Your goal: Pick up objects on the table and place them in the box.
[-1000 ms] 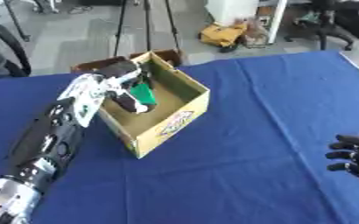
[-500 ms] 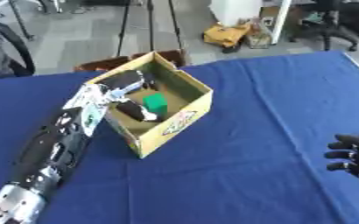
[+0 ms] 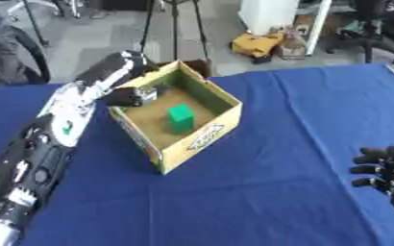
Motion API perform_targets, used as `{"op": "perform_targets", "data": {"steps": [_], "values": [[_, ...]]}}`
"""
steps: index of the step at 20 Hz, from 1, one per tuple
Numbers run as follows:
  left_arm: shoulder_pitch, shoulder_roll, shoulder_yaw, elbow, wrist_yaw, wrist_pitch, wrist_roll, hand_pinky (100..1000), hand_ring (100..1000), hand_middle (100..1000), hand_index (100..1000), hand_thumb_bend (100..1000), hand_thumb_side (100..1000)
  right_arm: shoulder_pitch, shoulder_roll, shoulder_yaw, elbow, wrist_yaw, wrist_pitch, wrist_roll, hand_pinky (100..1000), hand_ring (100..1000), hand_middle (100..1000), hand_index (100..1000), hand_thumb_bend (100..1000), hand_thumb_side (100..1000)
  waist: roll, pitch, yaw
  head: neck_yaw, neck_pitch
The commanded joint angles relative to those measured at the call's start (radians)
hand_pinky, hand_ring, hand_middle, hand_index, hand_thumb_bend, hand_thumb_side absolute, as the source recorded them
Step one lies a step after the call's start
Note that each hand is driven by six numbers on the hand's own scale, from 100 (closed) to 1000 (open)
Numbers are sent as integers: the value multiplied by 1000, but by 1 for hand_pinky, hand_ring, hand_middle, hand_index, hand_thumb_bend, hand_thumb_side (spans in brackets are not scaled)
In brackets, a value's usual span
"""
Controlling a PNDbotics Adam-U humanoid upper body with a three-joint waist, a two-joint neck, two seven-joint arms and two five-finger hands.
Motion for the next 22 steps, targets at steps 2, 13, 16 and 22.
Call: {"op": "perform_targets", "data": {"steps": [2, 13, 16, 22], "values": [[103, 58, 41, -212, 275, 75, 31, 622, 596, 623, 752, 279, 908, -4, -20, -17, -9, -4, -2, -8, 609, 705, 681, 819, 100, 926, -6, -21, 21, -11, 12], [394, -3, 131, -315, 546, 187, 45, 583, 563, 595, 737, 268, 1000, 7, -19, -30, -13, -8, -4, -22, 609, 708, 681, 819, 100, 927, -9, -23, 67, -9, 24], [422, -16, 138, -320, 564, 190, 40, 585, 564, 597, 740, 261, 1000, 7, -19, -32, -15, -9, -4, -24, 609, 709, 681, 819, 100, 926, -11, -22, 73, -12, 22], [447, -32, 140, -322, 567, 190, 16, 583, 563, 596, 741, 268, 1000, 8, -17, -33, -15, -10, -4, -25, 608, 709, 681, 819, 100, 927, -14, -22, 77, -18, 24]]}}
